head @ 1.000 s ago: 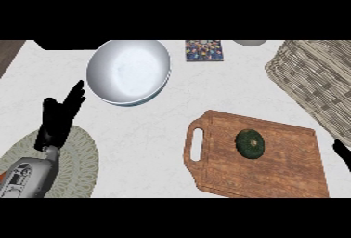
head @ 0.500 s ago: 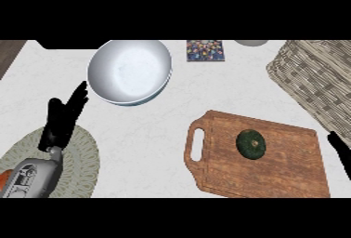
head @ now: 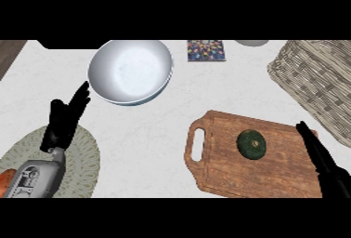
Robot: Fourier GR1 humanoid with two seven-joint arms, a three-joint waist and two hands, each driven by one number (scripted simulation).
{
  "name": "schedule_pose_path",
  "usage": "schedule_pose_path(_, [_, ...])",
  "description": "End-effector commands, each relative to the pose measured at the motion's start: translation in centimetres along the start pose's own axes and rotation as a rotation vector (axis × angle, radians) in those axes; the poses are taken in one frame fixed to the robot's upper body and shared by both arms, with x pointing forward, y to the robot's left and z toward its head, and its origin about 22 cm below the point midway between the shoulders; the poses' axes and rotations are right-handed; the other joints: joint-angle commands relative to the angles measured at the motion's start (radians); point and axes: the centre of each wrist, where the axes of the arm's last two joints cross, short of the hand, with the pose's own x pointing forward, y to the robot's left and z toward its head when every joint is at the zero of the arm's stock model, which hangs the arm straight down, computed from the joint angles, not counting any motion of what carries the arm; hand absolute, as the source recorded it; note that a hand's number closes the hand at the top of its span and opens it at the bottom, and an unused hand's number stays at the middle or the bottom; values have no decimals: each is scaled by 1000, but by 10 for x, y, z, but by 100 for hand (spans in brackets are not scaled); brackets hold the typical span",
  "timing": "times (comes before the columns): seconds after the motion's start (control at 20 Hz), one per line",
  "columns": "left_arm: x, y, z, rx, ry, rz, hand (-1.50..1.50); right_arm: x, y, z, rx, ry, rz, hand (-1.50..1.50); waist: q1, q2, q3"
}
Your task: Pick the squash from the cutting board and place it in the basket
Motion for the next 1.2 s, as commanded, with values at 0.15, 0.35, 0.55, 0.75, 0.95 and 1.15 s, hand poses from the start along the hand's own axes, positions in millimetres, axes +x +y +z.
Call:
schedule_pose_path(0.15, [2,-8,-3,27,-6,-9,0,2,2,-26,-23,-7,8,-150,-1,0,0])
schedule_pose_path(0.35, [-2,19,3,-14,-10,12,0,8,39,-47,-1,-7,9,-150,4,0,0])
schedule_pose_path(0.55, [-2,2,4,7,-6,-7,0,1,30,-42,1,-21,-8,-150,0,0,0])
schedule_pose_path(0.75, [-10,19,13,8,-4,-7,0,-9,30,-36,-5,-6,-16,-150,0,-1,0])
schedule_pose_path(0.95, [-3,6,3,-10,-3,6,0,-26,42,-57,53,33,1,-150,0,0,0])
schedule_pose_path(1.15, [-16,2,2,-12,-23,-5,0,-11,66,-53,58,45,-16,-150,0,0,0])
